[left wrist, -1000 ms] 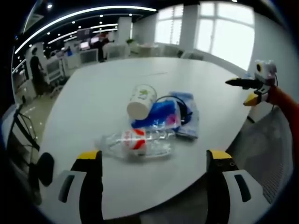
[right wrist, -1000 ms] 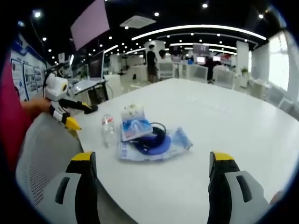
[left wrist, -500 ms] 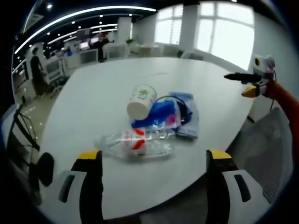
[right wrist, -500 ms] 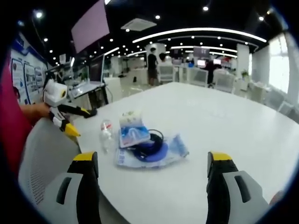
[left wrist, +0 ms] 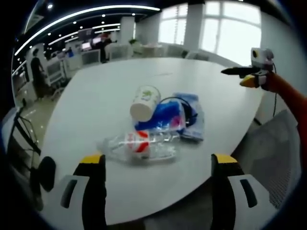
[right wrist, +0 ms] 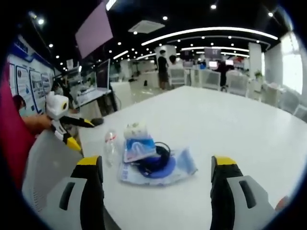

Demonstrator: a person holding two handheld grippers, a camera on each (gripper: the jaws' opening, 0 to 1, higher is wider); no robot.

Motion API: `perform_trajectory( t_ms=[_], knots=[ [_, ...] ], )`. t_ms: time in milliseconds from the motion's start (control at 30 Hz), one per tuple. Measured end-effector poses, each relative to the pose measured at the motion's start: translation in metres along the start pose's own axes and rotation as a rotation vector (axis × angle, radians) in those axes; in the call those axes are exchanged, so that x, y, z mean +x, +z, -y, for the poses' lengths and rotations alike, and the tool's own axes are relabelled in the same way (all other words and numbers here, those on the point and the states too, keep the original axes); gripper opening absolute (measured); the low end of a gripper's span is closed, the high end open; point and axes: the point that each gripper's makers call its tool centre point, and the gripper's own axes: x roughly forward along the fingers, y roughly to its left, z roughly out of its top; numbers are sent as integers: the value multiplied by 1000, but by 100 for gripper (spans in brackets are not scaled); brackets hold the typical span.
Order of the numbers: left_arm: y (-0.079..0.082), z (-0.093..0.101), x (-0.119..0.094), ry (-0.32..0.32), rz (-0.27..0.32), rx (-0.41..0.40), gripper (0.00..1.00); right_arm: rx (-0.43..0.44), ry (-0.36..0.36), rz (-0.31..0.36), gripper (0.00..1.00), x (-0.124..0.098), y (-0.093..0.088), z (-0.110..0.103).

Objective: Arrange the tabletop items into an orderly group along one side of the table until the central work area is clear of visible clutter.

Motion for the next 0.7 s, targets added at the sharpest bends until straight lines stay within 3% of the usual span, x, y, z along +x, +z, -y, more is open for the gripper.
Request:
perform_trajectory(
  t_ms=[267,700],
  knots=[
    [-2,-1,0,7,-9,2,87,-20,63,38,91,28,30,0],
    [-4,-2,0,14,-24,8,86,-24,175,44,89,79,59,-6]
  ],
)
